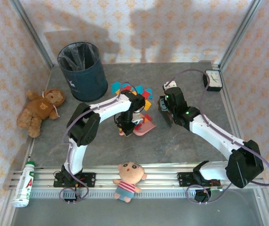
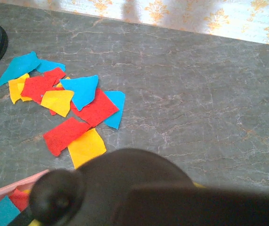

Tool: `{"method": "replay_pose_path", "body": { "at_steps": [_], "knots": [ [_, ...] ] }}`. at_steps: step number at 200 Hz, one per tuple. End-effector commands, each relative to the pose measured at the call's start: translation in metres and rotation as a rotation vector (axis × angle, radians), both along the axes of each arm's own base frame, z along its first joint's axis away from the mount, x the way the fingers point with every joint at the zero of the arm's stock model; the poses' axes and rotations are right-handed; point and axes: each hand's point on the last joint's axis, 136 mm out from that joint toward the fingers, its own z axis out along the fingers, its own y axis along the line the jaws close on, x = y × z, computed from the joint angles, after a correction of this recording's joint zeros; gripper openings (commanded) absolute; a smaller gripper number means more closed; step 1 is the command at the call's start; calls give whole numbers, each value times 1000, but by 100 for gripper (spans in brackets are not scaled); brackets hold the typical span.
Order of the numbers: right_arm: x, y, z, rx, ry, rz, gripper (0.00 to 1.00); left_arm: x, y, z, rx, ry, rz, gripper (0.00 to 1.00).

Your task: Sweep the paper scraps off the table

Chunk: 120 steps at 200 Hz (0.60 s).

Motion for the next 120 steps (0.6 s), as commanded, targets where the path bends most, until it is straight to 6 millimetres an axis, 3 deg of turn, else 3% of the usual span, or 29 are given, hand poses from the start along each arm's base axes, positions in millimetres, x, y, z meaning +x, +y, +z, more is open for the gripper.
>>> {"method": "replay_pose_path", "body": {
  "at_steps": [1, 97, 120],
  "knots": [
    [3, 0, 1, 4, 0, -21, 0, -8, 6, 20, -7, -27, -23, 0],
    [5, 15, -9, 27, 45, 36, 0, -46, 39, 10, 52, 23, 8, 0],
    [5, 22, -12, 40, 59, 65, 0, -46, 39, 6, 60, 28, 8, 0]
  ]
}}
